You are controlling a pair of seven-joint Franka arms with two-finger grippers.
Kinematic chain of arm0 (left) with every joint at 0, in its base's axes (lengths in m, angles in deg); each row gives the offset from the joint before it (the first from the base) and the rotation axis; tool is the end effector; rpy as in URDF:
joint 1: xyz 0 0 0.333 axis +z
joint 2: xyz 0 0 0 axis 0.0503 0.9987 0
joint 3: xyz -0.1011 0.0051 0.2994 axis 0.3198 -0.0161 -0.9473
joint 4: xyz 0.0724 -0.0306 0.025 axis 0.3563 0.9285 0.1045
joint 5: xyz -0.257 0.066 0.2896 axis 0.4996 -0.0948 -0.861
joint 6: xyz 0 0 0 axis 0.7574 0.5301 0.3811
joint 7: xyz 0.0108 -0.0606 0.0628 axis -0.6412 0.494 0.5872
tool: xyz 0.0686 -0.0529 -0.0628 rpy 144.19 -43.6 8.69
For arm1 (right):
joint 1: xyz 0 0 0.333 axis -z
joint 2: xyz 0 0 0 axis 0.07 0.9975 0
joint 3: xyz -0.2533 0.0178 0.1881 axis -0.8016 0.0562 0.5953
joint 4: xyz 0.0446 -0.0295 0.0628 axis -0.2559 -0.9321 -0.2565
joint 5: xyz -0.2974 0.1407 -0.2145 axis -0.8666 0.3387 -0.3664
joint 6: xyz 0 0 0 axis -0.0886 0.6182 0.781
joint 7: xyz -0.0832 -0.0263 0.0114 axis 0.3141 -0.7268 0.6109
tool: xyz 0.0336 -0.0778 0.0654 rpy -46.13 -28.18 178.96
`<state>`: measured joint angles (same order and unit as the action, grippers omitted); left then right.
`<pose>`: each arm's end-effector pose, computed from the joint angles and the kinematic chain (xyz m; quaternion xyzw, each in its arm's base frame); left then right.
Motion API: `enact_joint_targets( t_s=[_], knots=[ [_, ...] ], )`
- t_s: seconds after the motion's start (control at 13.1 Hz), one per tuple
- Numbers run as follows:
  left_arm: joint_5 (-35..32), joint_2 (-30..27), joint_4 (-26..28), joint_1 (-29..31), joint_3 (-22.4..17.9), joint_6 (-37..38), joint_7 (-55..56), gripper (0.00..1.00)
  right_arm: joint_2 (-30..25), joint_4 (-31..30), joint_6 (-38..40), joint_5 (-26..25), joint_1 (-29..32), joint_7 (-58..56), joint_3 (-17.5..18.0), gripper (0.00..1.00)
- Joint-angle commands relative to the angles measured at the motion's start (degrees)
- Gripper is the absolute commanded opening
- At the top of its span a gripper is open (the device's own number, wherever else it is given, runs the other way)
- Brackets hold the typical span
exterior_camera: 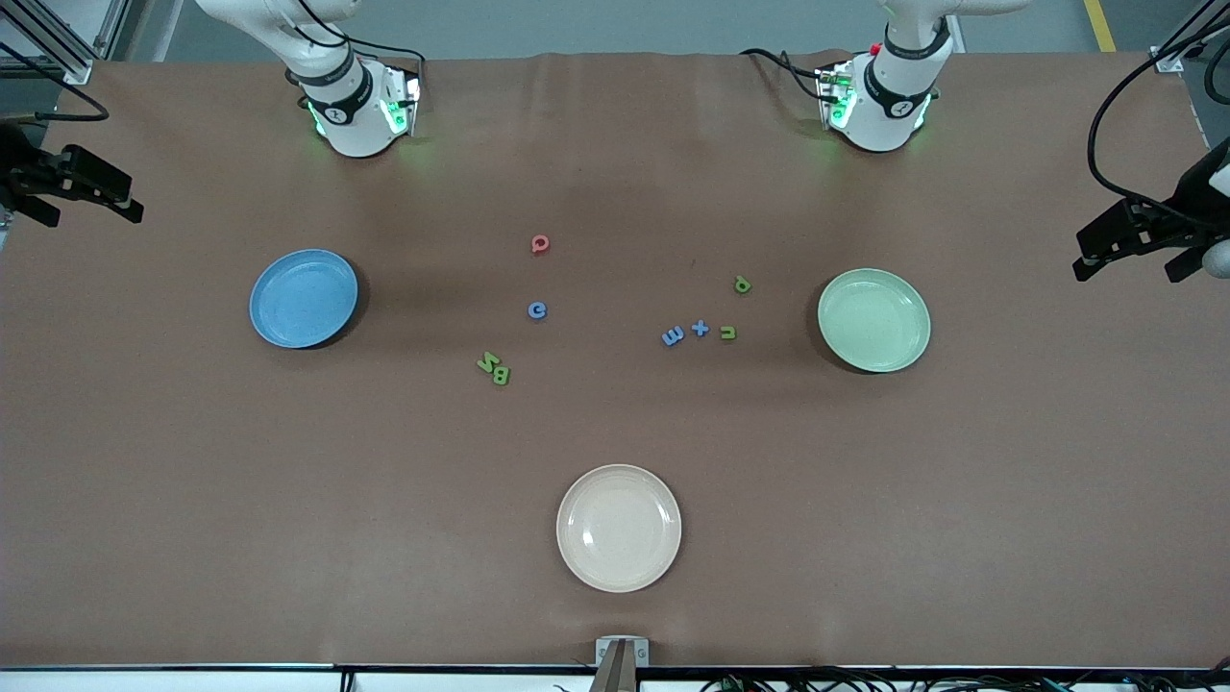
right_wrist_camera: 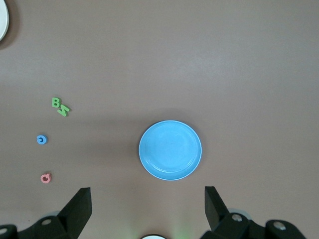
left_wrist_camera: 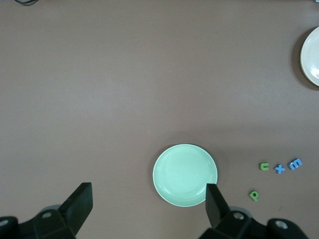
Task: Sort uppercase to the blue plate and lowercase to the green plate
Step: 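Reach the left gripper toward the blue letter m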
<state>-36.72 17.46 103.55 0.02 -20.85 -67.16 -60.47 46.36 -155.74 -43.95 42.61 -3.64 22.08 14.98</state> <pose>0.5589 -0.0102 0.6365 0.9983 -0.0163 0.0554 0.0001 0.5067 -0.0346 0.6399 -0.9996 -0.0105 0.0188 0.0189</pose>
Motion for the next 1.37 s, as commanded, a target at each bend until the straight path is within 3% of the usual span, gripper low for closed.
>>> enact_joint_targets(
  t_s=[0.0,0.61,0.84,1.29],
  knots=[
    [1.01,-0.01,-1.06,0.23,0.04,0.3,-1.03,1.0,-1.77,-1.5,-0.02,0.84,0.16,-0.08,-0.06,1.0],
    [1.18,0.78,-0.54,-0.39,0.04,2.31,-0.24,1.0,-1.77,-1.5,0.86,1.63,0.25,2.91,-0.15,1.0],
    [1.27,3.67,-0.27,-0.39,4.42,6.7,1.5,1.0,-1.77,-1.5,0.69,1.55,0.34,2.82,-0.32,1.0],
    [1.18,14.39,-0.36,-0.48,17.78,2.87,19.85,1.0,-1.68,-1.5,-0.01,-0.3,0.34,2.73,-0.32,1.0]
  ],
)
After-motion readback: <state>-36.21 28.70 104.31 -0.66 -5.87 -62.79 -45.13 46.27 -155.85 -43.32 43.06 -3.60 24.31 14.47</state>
